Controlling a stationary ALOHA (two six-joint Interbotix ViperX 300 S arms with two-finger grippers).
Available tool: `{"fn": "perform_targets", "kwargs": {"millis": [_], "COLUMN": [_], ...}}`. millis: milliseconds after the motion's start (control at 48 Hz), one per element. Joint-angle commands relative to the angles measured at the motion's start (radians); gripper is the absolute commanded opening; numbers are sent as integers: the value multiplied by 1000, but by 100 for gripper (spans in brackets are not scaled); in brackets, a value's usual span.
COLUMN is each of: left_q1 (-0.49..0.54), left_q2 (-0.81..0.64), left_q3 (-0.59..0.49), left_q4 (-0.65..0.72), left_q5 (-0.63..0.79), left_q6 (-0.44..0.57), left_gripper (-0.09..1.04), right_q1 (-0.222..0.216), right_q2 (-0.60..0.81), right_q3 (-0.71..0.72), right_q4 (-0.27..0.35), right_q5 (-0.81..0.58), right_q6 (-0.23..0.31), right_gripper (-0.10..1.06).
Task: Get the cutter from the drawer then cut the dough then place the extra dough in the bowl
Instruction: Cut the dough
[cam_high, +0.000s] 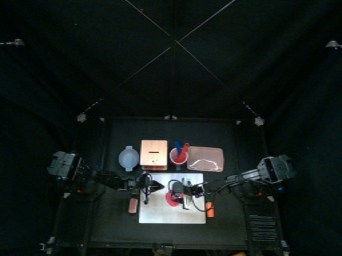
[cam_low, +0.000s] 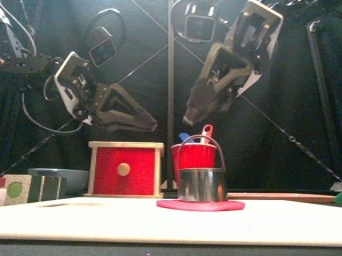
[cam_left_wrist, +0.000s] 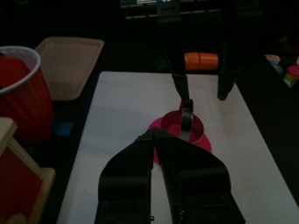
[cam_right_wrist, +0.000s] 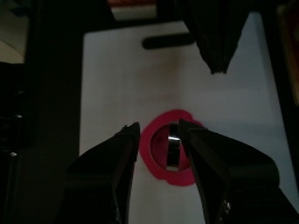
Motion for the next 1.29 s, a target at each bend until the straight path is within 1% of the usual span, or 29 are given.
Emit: {"fn": "perform_targets", "kwargs": {"millis": [21, 83, 104, 188, 271, 333, 396, 500, 542, 604, 729, 812, 875, 958, 979, 1062, 1083, 1146, 1250, 1292], "left_q1": [2, 2, 2, -2, -3, -3, -3, -5, -6, -12, -17, -20, -20, -25, -26, -29, -28, -29, -28, -29], "left_q2": [-8, -8, -8, -8, -8, -8, -8, -6, -3, 2, 37, 80, 117, 152, 160, 173, 173, 175, 172, 172], "left_q3": [-35, -44, -49, -61, -67, -69, -69, -77, -86, -97, -112, -121, -127, -135, -137, -137, -135, -133, -135, -133], "left_q4": [5, 6, 8, 18, 28, 32, 34, 31, 26, 14, 12, 18, 18, 17, 17, 15, 15, 11, 12, 14], "left_q5": [-8, -8, -8, -6, -6, -6, -6, -6, -6, -6, -14, -38, -72, -121, -137, -160, -163, -167, -167, -166], "left_q6": [26, 48, 54, 74, 78, 77, 77, 72, 66, 64, 67, 66, 64, 63, 63, 61, 61, 61, 61, 61], "left_gripper": [50, 50, 50, 52, 58, 66, 73, 86, 91, 95, 96, 96, 96, 96, 96, 96, 96, 96, 96, 96], "right_q1": [-12, -34, -48, -84, -110, -124, -126, -126, -118, -118, -118, -117, -115, -104, -95, -67, -57, -28, 14, 40], "right_q2": [-124, -170, -193, -247, -282, -295, -301, -302, -298, -290, -239, -181, -133, -71, -48, 14, 34, 74, 124, 144], "right_q3": [64, 106, 126, 169, 210, 235, 244, 252, 265, 293, 376, 422, 434, 434, 430, 411, 403, 388, 365, 359], "right_q4": [-46, -66, -75, -101, -140, -153, -149, -118, -100, -81, -9, 49, 74, 110, 127, 189, 216, 272, 368, 417], "right_q5": [-164, -227, -252, -284, -284, -284, -282, -296, -324, -385, -595, -736, -813, -876, -885, -888, -888, -896, -911, -930], "right_q6": [-5, -5, -5, -14, -8, 2, 3, 0, -5, -6, -9, -21, -46, -98, -120, -176, -198, -242, -308, -337], "right_gripper": [78, 78, 78, 78, 78, 78, 78, 78, 78, 78, 78, 78, 78, 78, 78, 78, 78, 78, 78, 78]}}
